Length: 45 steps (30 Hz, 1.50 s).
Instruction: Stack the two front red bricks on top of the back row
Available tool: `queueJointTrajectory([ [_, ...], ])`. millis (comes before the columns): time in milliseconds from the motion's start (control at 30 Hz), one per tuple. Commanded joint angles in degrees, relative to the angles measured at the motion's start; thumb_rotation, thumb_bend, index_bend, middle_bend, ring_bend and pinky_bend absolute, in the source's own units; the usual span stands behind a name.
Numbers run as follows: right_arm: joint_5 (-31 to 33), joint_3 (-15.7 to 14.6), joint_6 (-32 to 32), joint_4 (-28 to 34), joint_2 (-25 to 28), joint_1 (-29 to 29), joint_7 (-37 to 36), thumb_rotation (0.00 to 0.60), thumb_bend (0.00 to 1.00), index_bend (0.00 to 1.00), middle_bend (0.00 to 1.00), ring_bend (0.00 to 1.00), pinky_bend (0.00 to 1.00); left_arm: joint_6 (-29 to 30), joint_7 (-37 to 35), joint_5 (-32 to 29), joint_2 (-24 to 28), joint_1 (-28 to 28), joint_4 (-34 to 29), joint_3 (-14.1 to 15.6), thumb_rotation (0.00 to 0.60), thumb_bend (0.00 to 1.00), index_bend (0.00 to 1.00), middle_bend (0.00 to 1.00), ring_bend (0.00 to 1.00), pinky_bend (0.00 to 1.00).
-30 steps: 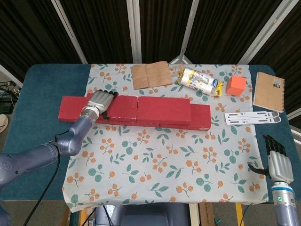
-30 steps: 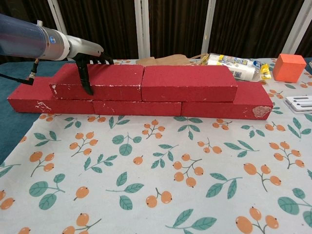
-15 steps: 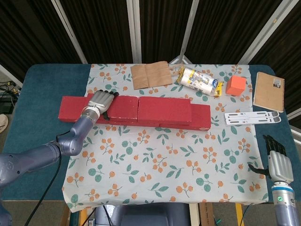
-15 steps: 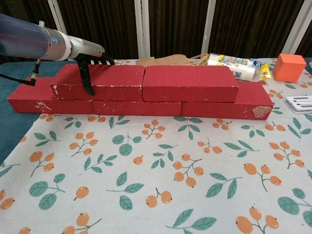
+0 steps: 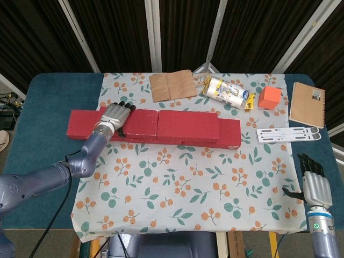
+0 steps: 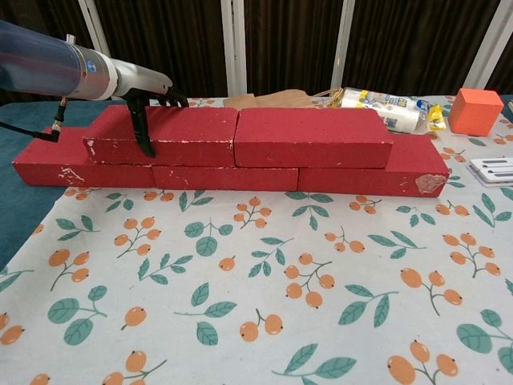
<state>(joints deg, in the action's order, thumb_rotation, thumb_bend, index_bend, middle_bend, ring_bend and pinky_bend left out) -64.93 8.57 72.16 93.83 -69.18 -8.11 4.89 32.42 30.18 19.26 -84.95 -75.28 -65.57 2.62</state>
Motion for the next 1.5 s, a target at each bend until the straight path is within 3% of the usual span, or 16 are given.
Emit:
queueJointTrajectory([
  [33, -1.15, -0.65, 0.37, -1.5, 0.17, 0.71, -4.84, 0.6, 0.2, 0.0, 0.03, 0.0, 0.0, 0.13, 0.49, -0.9, 0.06, -0.34, -0.16, 0.27, 0.6, 0.13, 0.13, 0.07, 0.03, 0.17],
  [1133, 0.47, 0.02, 0.35, -0.45, 0.37, 0.65, -3.28, 0.6, 0.2, 0.0, 0.03, 0.0, 0.0, 3.58, 4.37, -5.1, 2.32, -1.91, -4.6, -0.02, 0.6, 0.09, 0.07, 0.0, 0.0, 0.13],
  [1500, -0.08, -0.06, 0.54, -0.69, 0.38, 0.77, -3.7, 0.6, 0.2, 0.0, 0.03, 0.0, 0.0, 7.7, 5.82, -8.25, 11.3, -4.1, -16.08, -1.41, 0.6, 0.09, 0.03, 0.0, 0.0, 0.13],
])
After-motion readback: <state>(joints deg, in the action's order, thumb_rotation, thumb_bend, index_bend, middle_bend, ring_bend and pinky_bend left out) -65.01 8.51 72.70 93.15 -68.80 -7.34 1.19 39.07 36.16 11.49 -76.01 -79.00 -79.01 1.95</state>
